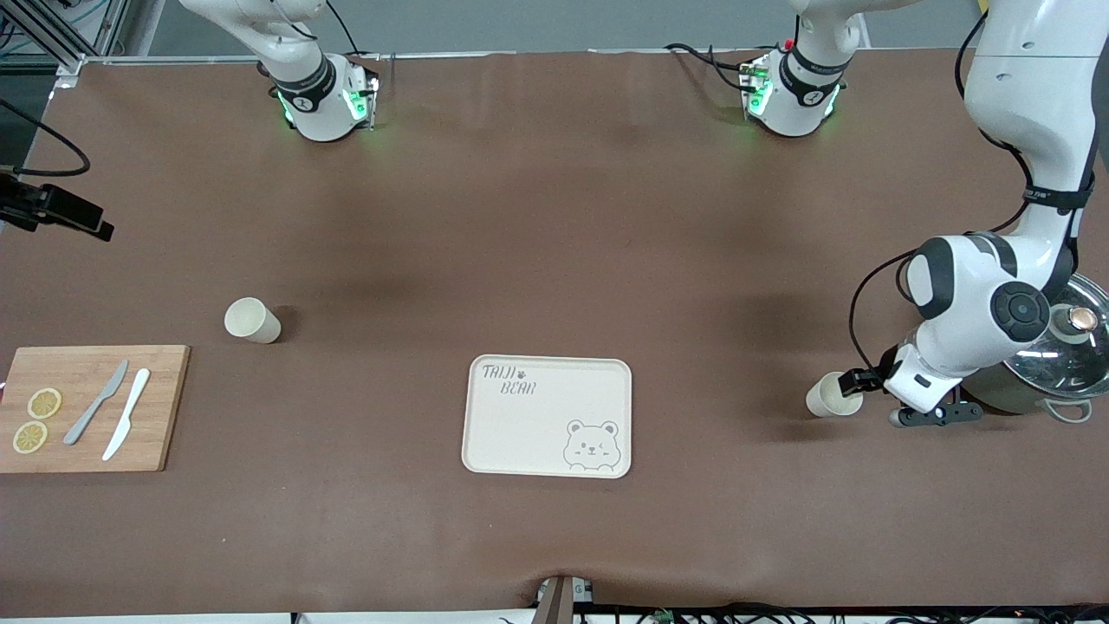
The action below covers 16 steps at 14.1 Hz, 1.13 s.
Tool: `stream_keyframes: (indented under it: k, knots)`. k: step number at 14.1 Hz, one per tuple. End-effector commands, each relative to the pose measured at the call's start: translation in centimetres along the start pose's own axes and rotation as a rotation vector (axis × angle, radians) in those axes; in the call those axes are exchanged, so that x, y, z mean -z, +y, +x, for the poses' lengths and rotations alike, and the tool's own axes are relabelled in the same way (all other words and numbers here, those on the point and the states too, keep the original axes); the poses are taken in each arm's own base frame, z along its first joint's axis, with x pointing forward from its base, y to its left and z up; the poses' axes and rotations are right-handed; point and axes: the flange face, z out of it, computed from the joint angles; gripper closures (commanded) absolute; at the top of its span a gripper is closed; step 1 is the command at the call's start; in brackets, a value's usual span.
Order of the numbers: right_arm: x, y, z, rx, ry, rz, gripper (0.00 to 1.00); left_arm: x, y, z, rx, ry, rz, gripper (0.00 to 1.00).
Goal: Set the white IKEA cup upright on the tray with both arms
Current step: 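Lower the left gripper around the white cup and close it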
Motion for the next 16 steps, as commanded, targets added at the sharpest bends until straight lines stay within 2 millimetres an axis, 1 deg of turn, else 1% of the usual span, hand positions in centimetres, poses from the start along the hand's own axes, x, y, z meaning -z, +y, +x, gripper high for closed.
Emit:
stream_keyframes:
  k: [1,2,3,4,5,6,8,9,11,15,16]
  knots:
    - [0.7,0.3,0.2,-0.005,0.013,-0.016,0.00,-0.3,0.0,0.5,-0.015,0.003,0.005,0.30]
    - [0.7,0.3,0.3,-0.005,0.014,-0.016,0.00,-0.6,0.1,0.5,-0.019,0.000,0.005,0.38]
    - [0.8,0.3,0.4,-0.005,0.028,-0.013,0.00,-0.9,0.2,0.4,-0.019,-0.004,0.004,0.52]
    - [0.9,0.2,0.5,-0.003,0.038,-0.013,0.00,-1.1,0.1,0.4,-0.019,-0.009,0.005,0.66]
    - [0.9,0.3,0.5,-0.005,0.038,-0.013,0.00,-1.1,0.0,0.4,-0.017,-0.009,0.007,0.84]
    - [0.9,0.2,0.5,-0.003,0.039,-0.014,0.00,-1.1,0.3,0.3,-0.020,-0.012,0.007,1.00]
    - [1.0,0.2,0.5,-0.003,0.040,-0.014,0.00,-1.0,0.4,0.2,-0.028,-0.014,0.009,1.00]
    - [1.0,0.2,0.5,-0.003,0.040,-0.014,0.00,-0.7,0.2,0.4,-0.030,-0.007,0.010,1.00]
    - [1.0,0.2,0.5,-0.003,0.040,-0.013,0.00,-0.1,0.8,0.5,-0.047,0.002,0.008,1.00]
    - [1.0,0.1,0.5,-0.002,0.040,-0.013,0.00,2.4,1.7,1.2,-0.045,0.031,0.005,1.00]
    - [1.0,0.1,0.5,-0.002,0.040,-0.013,0.00,3.3,2.6,1.3,-0.053,0.026,0.005,1.00]
